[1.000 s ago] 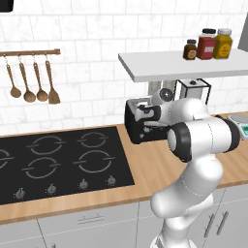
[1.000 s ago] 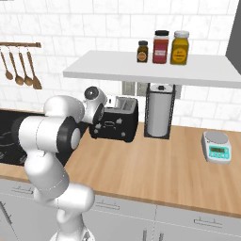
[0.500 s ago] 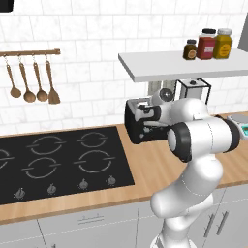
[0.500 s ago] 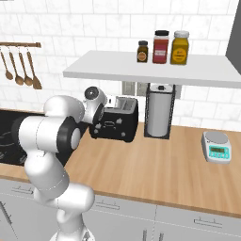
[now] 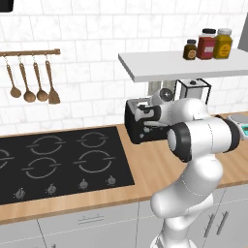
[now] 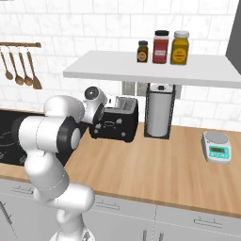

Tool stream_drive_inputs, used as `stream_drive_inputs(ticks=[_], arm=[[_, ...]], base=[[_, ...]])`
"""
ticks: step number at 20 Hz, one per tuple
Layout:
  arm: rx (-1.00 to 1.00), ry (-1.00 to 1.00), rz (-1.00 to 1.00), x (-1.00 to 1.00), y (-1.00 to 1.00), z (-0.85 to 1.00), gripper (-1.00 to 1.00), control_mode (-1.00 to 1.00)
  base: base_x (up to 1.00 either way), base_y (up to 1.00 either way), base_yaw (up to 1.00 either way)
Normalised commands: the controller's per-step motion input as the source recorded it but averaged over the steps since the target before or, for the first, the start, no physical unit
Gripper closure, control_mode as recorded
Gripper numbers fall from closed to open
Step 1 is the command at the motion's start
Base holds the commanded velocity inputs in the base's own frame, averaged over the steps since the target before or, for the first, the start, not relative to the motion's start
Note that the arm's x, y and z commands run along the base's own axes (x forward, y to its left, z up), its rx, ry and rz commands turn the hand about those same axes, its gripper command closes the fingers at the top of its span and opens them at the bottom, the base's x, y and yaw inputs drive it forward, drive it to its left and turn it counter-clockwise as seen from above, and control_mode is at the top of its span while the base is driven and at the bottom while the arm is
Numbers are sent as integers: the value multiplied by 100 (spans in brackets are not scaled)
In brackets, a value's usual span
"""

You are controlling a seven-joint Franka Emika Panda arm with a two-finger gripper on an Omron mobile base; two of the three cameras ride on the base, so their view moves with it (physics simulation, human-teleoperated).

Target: Start the toaster. Once the lever pops up, take the bread to the plate on the dining counter.

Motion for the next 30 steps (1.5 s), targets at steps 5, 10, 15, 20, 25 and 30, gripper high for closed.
stream_drive_inputs(ticks=[5,10,15,20,25,30], arm=[[0,0,0,0,0,0,-100,-100],[0,0,0,0,0,0,-100,-100],[0,0,0,0,0,0,-100,-100],[0,0,0,0,0,0,-100,-100],[0,0,0,0,0,0,-100,-100],[0,0,0,0,0,0,-100,-100]], base=[[0,0,0],[0,0,0],[0,0,0],[0,0,0],[0,0,0],[0,0,0]])
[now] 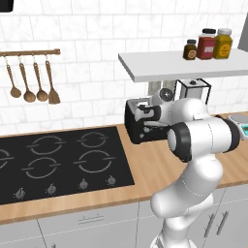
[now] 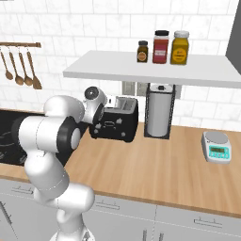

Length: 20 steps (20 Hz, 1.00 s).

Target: Start the toaster. Once the lever pops up, take the bread to the plate on the dining counter.

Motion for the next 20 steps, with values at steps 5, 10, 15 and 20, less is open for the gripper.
stream_drive_inputs(ticks=[5,10,15,20], arm=[[0,0,0,0,0,0,-100,-100],[0,0,0,0,0,0,-100,-100],[0,0,0,0,0,0,-100,-100],[0,0,0,0,0,0,-100,-100]], base=[[0,0,0],[0,0,0],[0,0,0],[0,0,0]])
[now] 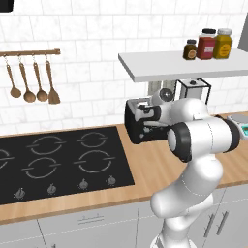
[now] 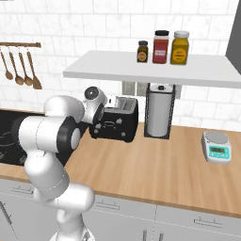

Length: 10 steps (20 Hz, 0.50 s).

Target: Start the toaster. Once the lever pops up, take the bread to the plate on the dining counter.

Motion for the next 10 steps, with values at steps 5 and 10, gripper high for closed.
stream_drive_inputs(ticks=[5,10], arm=[[0,0,0,0,0,0,-100,-100],[0,0,0,0,0,0,-100,-100]], base=[[0,0,0],[0,0,0]])
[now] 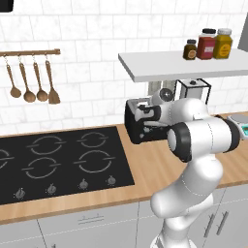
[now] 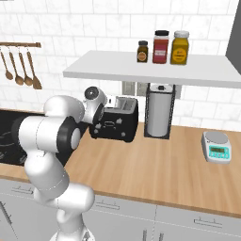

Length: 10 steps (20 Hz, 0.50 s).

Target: Start the toaster. Once the lever pops up, take the bread to the plate on the dining counter.

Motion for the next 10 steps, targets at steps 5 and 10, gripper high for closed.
stream_drive_inputs(ticks=[5,10], arm=[[0,0,0,0,0,0,-100,-100],[0,0,0,0,0,0,-100,-100]], base=[[0,0,0],[0,0,0]])
